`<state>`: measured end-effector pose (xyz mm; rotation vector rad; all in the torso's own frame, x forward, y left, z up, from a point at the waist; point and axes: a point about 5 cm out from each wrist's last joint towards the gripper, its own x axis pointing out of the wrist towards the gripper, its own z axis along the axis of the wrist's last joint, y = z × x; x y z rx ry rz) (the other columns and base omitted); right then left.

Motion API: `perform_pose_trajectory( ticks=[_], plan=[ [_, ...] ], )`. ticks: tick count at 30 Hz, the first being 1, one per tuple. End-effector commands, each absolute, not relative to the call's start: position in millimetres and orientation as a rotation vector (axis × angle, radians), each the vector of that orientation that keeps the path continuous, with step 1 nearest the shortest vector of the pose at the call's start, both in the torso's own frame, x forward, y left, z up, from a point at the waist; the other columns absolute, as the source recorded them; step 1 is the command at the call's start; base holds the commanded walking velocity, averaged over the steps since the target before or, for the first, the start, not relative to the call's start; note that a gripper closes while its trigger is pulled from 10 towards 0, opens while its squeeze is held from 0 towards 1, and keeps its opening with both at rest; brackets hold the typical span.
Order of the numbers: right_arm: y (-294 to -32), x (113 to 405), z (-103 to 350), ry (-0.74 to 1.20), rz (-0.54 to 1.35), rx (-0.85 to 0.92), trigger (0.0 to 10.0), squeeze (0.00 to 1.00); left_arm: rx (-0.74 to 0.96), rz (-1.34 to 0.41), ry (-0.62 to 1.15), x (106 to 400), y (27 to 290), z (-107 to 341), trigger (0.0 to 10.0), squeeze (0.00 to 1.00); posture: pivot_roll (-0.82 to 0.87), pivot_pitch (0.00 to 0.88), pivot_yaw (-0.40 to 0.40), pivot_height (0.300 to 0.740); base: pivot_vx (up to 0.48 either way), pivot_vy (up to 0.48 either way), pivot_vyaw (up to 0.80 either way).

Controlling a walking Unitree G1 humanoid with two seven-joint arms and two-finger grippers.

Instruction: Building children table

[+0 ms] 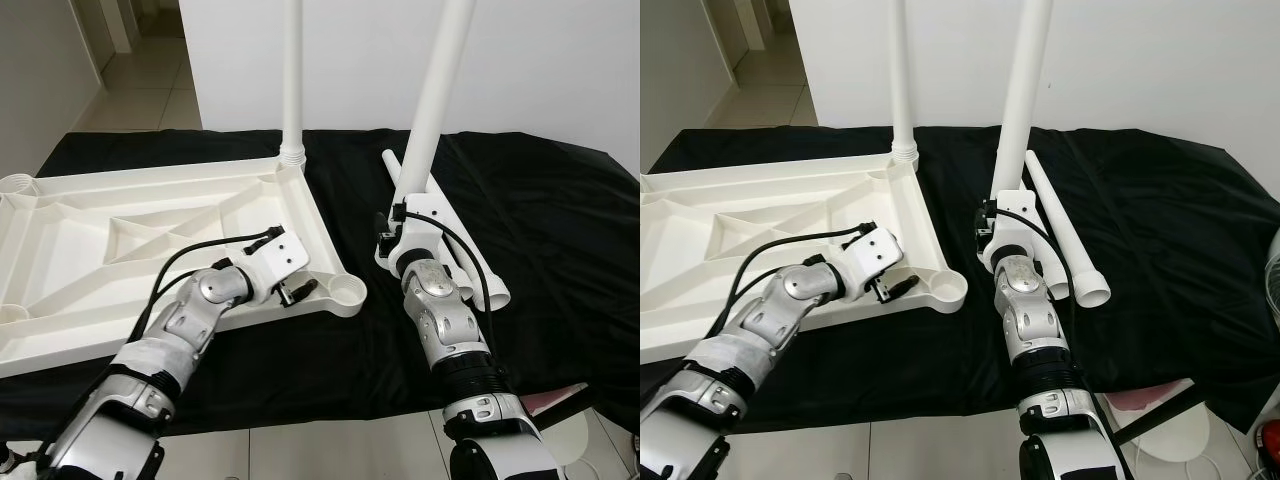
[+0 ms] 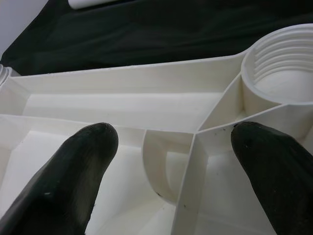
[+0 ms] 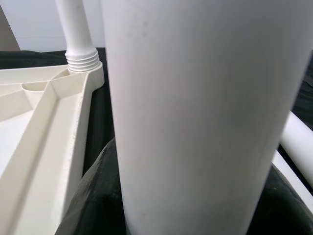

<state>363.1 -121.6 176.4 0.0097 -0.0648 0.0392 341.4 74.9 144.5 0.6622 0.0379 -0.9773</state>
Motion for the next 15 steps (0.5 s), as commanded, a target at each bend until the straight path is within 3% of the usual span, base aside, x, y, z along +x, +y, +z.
perform_pose_trajectory(
  ticks=[1, 4, 7, 15],
  plan=[
    [-119, 364, 183, -0.095, 0.043, 0.01, 10.0, 0.0, 0.678, -1.082, 0.047, 327, 54, 130, 10.0, 0.0, 0.04, 0.026, -0.03, 0.74, 0.0, 0.0, 0.0],
    [-116, 363, 182, -0.103, 0.061, 0.011, 10.0, 0.0, 0.658, -1.129, 0.015, 319, 31, 129, 10.0, 0.0, 0.04, 0.023, -0.028, 0.74, 0.0, 0.0, 0.0],
    [-115, 363, 182, -0.107, 0.074, 0.009, 10.0, 0.0, 0.64, -1.139, 0.001, 317, 24, 131, 10.0, 0.0, 0.04, 0.023, -0.029, 0.74, 0.0, 0.0, 0.0],
    [-117, 356, 179, -0.144, 0.121, 0.012, 10.0, 0.0, 0.608, -1.065, -0.019, 327, 28, 141, 10.0, 0.0, 0.04, 0.018, -0.03, 0.74, 0.0, 0.0, 0.0]
  ],
)
